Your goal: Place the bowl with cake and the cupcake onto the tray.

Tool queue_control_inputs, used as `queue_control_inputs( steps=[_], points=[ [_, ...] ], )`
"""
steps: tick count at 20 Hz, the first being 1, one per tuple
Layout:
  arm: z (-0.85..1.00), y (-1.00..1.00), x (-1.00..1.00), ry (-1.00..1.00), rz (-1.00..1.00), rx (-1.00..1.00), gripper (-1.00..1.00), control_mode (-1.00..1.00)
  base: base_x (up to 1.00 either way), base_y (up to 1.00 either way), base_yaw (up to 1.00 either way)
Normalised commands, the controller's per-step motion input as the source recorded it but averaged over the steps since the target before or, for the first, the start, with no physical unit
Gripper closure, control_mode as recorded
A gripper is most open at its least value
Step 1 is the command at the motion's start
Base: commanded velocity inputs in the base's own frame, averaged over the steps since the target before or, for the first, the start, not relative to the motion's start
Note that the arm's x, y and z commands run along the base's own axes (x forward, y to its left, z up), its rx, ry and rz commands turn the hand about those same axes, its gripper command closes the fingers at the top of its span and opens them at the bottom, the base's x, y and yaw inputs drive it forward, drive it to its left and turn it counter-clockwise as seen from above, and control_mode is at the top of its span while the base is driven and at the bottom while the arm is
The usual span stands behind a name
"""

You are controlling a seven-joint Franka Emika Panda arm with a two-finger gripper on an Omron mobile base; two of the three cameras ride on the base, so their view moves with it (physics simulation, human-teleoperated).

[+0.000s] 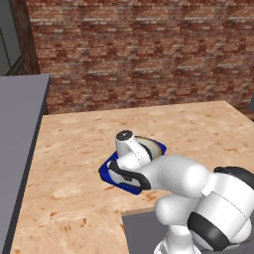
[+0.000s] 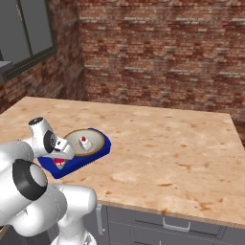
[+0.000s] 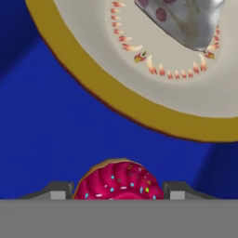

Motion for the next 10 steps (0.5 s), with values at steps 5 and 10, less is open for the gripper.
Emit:
queue_control_inputs(
  steps=[5,10],
  points=[
    [-0.01,0.0,0.0,0.0,0.0,0.0,1.0,-1.0,0.0,0.0,0.0],
    [-0.03,0.0,0.0,0.0,0.0,0.0,1.0,-1.0,0.0,0.0,0.0]
  ],
)
